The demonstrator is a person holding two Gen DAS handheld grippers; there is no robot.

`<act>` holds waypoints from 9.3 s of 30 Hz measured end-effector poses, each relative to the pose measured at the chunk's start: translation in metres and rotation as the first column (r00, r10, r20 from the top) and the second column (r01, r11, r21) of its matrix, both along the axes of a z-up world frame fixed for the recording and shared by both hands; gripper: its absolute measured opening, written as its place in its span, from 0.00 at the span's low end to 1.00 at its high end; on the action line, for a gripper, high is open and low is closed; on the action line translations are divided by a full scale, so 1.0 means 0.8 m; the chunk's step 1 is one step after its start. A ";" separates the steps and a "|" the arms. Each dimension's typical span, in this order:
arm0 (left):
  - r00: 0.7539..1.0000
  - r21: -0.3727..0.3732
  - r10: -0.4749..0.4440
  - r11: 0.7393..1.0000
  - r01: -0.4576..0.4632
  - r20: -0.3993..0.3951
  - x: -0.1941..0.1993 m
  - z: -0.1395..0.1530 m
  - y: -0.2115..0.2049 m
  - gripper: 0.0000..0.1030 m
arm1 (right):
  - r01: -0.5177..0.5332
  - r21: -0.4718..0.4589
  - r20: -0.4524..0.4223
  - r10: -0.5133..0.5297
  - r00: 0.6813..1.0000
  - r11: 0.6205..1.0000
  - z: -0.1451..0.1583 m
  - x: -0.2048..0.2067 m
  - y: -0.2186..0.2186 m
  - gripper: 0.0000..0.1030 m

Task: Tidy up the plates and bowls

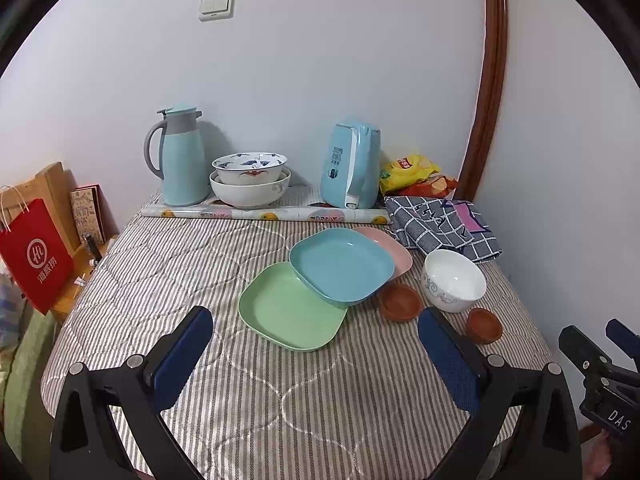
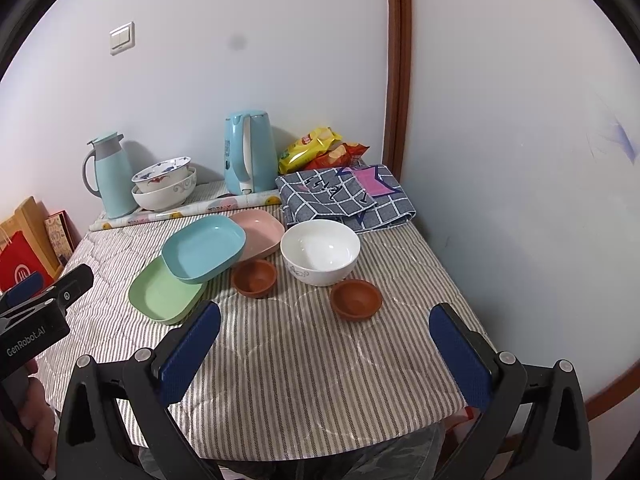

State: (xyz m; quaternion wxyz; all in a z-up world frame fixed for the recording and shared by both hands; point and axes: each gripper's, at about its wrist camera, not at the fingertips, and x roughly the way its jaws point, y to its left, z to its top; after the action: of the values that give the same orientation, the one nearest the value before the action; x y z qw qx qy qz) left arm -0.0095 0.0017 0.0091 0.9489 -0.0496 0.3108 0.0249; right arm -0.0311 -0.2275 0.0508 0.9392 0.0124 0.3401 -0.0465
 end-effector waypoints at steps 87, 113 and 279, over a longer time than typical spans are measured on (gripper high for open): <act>0.976 -0.054 0.115 0.990 -0.127 -0.186 0.117 -0.080 0.076 0.98 | -0.111 0.081 -0.152 0.122 0.981 0.991 -0.078 0.117 0.055 0.95; 0.963 -0.094 0.017 0.995 -0.044 -0.270 0.248 -0.123 0.073 0.61 | -0.215 0.106 -0.277 0.236 0.931 0.971 -0.110 0.262 0.099 0.39; 0.969 -0.104 0.050 0.992 -0.077 -0.240 0.279 -0.101 0.067 0.74 | -0.142 0.090 -0.230 0.160 0.960 0.986 -0.108 0.340 0.043 0.59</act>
State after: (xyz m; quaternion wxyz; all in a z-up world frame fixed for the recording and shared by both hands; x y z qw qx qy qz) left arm 0.2136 0.0550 -0.0716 0.8994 -0.1098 0.4209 0.0435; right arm 0.2409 -0.1928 -0.0359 0.8916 0.0150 0.4511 0.0365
